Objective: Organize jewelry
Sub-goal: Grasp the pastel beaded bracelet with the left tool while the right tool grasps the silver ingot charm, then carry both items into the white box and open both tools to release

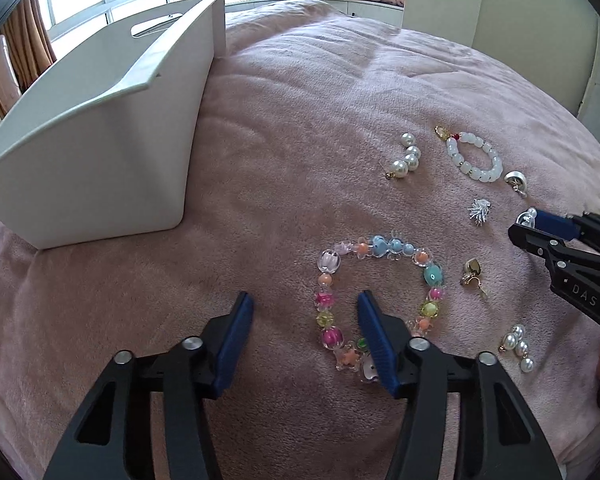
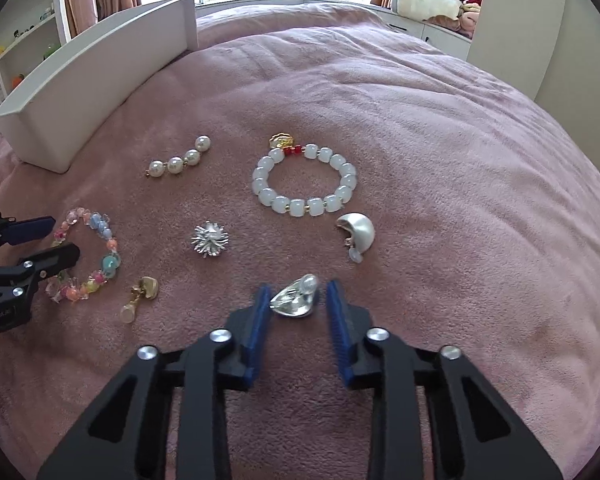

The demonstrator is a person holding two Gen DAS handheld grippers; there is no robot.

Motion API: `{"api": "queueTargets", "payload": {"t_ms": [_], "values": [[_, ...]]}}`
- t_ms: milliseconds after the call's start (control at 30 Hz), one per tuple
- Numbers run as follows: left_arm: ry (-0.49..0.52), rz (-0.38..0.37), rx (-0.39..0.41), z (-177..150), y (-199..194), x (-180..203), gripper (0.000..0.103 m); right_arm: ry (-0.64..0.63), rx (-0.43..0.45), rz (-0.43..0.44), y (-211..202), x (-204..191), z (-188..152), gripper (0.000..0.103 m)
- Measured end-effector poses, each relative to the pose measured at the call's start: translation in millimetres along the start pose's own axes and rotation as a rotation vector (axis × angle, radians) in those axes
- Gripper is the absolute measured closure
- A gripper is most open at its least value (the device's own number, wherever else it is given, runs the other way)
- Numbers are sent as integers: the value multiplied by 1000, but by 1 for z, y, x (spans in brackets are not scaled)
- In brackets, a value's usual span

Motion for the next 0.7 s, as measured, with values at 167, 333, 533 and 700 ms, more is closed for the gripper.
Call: {"api": "queueTargets", "payload": {"t_ms": [167, 333, 533, 700], "values": [[-55, -35, 12, 0, -5, -5, 86, -15, 1, -4, -4, -6, 1, 78], [-64, -95, 20, 3, -14, -3, 91, 1, 13, 25, -12, -10, 6, 78], [-30, -142, 80, 24, -41, 4, 91, -12, 52, 34, -26, -15, 27, 78], [12, -146, 166, 61, -79, 4, 91, -7, 116, 88, -47, -29, 61, 78]]}}
Point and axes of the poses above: each gripper's, at about its wrist camera, not at the fingertips, and y roughly the way its jaws point, x to its right, z to its top, the point moved 7 cm from there along y, roughly the way its jaws point, and after that the axes turned 6 degrees about x, right-handed, at the moved point
